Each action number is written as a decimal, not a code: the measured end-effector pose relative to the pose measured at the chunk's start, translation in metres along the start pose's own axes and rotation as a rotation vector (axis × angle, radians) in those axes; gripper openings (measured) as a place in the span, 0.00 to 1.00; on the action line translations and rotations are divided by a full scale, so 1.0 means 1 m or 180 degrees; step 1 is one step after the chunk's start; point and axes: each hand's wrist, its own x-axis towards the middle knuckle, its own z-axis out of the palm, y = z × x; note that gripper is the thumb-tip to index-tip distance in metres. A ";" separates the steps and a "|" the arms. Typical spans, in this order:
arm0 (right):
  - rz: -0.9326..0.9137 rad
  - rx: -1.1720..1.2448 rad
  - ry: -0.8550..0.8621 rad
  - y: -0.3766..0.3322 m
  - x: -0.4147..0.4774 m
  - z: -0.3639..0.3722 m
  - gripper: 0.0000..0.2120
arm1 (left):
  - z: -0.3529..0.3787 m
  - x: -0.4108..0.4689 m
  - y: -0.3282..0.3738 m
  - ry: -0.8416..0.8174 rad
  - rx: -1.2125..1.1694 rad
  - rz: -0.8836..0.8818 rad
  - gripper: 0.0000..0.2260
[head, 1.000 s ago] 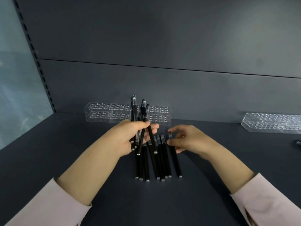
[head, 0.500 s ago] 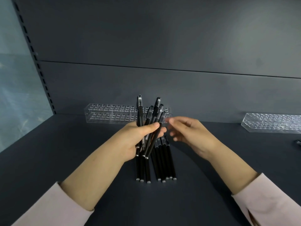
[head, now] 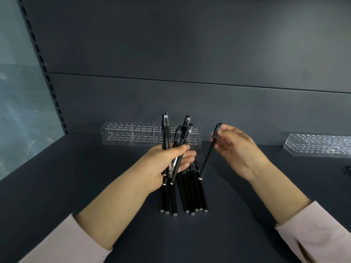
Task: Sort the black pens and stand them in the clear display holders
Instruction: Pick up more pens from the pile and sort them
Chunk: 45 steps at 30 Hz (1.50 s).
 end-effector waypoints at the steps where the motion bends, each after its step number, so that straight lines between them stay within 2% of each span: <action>1: -0.0009 -0.0129 0.0073 -0.003 0.002 -0.004 0.08 | 0.000 0.000 0.001 -0.0010 -0.0118 -0.0026 0.08; 6: 0.0382 -0.1748 -0.0088 0.005 0.000 -0.011 0.08 | 0.001 -0.001 0.004 -0.0043 -0.0304 -0.0060 0.09; 9: 0.0293 -0.2463 -0.0057 0.019 0.000 -0.012 0.09 | -0.002 -0.001 0.002 -0.0025 0.0080 0.0019 0.09; 11: 0.0227 -0.2650 -0.0040 0.027 0.001 -0.012 0.08 | -0.005 0.000 0.001 0.0043 0.0357 0.0017 0.10; 16: 0.0308 -0.2532 -0.0187 0.035 -0.003 -0.004 0.06 | -0.005 0.001 0.000 0.0104 0.0308 0.0085 0.08; 19: -0.0072 -0.2413 -0.0070 0.029 -0.004 0.001 0.05 | -0.003 0.001 -0.002 0.0081 0.0153 0.0159 0.07; 22: -0.0164 -0.1695 -0.0159 0.021 -0.005 0.005 0.10 | -0.001 0.000 -0.003 -0.0058 0.0219 0.0128 0.08; 28: 0.0162 -0.0809 -0.0505 0.021 -0.009 0.009 0.09 | 0.005 -0.005 -0.004 -0.0425 0.0336 0.0029 0.09; 31: 0.0165 -0.0337 -0.0333 0.016 -0.007 0.010 0.03 | 0.003 -0.004 -0.002 -0.0348 0.0229 0.0001 0.09; 33: 0.0067 -0.0144 -0.0001 0.008 -0.001 0.006 0.06 | 0.001 -0.001 -0.001 -0.0212 0.0055 -0.0002 0.09; 36: 0.0143 -0.0741 0.0298 -0.001 0.005 -0.007 0.06 | -0.004 0.004 -0.001 -0.0046 -0.0016 0.0027 0.10; 40: 0.0649 -0.1889 0.0154 0.012 0.006 -0.016 0.04 | -0.005 0.005 -0.001 -0.0004 -0.0057 -0.0001 0.09; 45: 0.0670 -0.2400 -0.0008 0.023 0.003 -0.013 0.05 | -0.003 0.002 0.001 -0.0039 -0.0124 0.0053 0.10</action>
